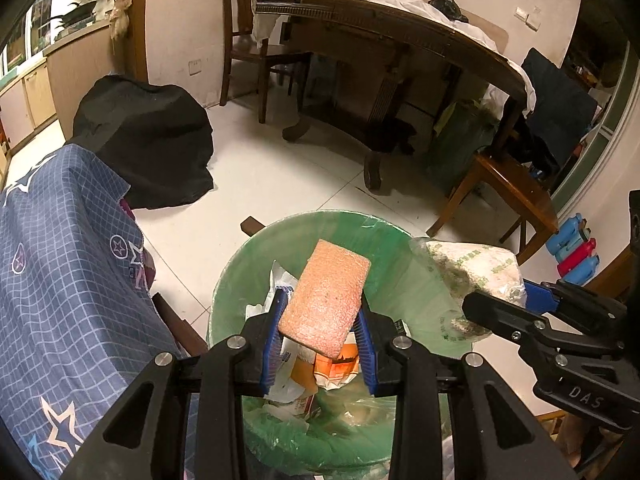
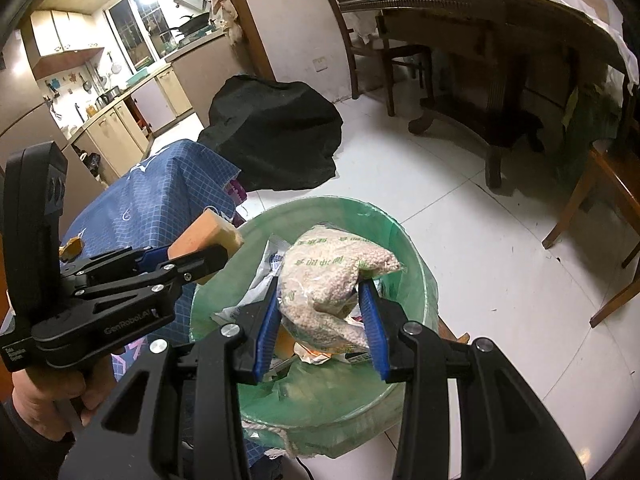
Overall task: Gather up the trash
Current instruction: 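Open both tools to drop the sponge and bag into the bin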
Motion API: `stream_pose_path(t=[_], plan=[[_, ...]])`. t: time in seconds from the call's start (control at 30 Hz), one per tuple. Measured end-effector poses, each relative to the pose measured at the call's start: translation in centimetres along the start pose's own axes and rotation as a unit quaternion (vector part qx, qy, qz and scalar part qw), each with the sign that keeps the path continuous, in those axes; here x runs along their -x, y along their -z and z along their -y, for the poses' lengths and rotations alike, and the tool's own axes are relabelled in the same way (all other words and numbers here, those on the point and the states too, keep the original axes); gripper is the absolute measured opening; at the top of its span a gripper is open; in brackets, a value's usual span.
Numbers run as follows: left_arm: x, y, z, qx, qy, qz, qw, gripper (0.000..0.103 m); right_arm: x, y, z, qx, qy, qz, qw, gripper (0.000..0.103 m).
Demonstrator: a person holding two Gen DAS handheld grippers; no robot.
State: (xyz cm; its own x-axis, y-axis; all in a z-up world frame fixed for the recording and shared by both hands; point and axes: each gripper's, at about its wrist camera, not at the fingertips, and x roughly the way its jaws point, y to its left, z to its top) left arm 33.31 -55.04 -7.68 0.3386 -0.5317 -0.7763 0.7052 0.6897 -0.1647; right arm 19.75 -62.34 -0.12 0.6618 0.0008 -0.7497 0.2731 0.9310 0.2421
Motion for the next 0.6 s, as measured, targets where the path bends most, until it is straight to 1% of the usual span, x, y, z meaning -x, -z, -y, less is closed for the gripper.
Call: stream_pose_path(t=[0.23, 0.3, 0.4, 0.47, 0.5, 0.53, 0.57, 0.6], plan=[[0.04, 0.05, 0.18, -0.001, -0.002, 0.001, 1.0, 0.034, -0.01, 0.0, 0.07, 0.0, -0.001, -0.001, 1.0, 0.037], [0.02, 0.06, 0.17, 0.001, -0.002, 0.0, 1.0, 0.034, 0.0, 0.0, 0.04, 0.001, 0.0, -0.001, 1.0, 0.039], [-0.02, 0.12, 0.16, 0.005, -0.009, -0.001, 0.9999, 0.037, -0.31, -0.03, 0.35, -0.003, 0.0, -0.002, 1.0, 0.041], [-0.09, 0.2, 0.02, 0.008, -0.011, -0.003, 0.9999, 0.046, -0.47, 0.1, 0.64, -0.008, -0.002, -0.003, 1.0, 0.041], [-0.12, 0.27, -0.03, 0.008, -0.013, -0.003, 0.9999, 0.048, -0.58, 0.15, 0.65, -0.009, -0.002, -0.003, 1.0, 0.042], [-0.13, 0.3, -0.06, 0.008, -0.014, -0.003, 0.9999, 0.053, -0.67, 0.17, 0.58, -0.009, -0.002, -0.002, 1.0, 0.042], [-0.13, 0.34, -0.09, 0.009, -0.015, -0.003, 0.9998, 0.057, -0.68, 0.21, 0.58, -0.009, -0.002, -0.002, 1.0, 0.043], [-0.1, 0.38, -0.17, 0.01, -0.017, -0.003, 0.9998, 0.058, -0.71, 0.25, 0.64, -0.009, -0.002, -0.001, 1.0, 0.044]])
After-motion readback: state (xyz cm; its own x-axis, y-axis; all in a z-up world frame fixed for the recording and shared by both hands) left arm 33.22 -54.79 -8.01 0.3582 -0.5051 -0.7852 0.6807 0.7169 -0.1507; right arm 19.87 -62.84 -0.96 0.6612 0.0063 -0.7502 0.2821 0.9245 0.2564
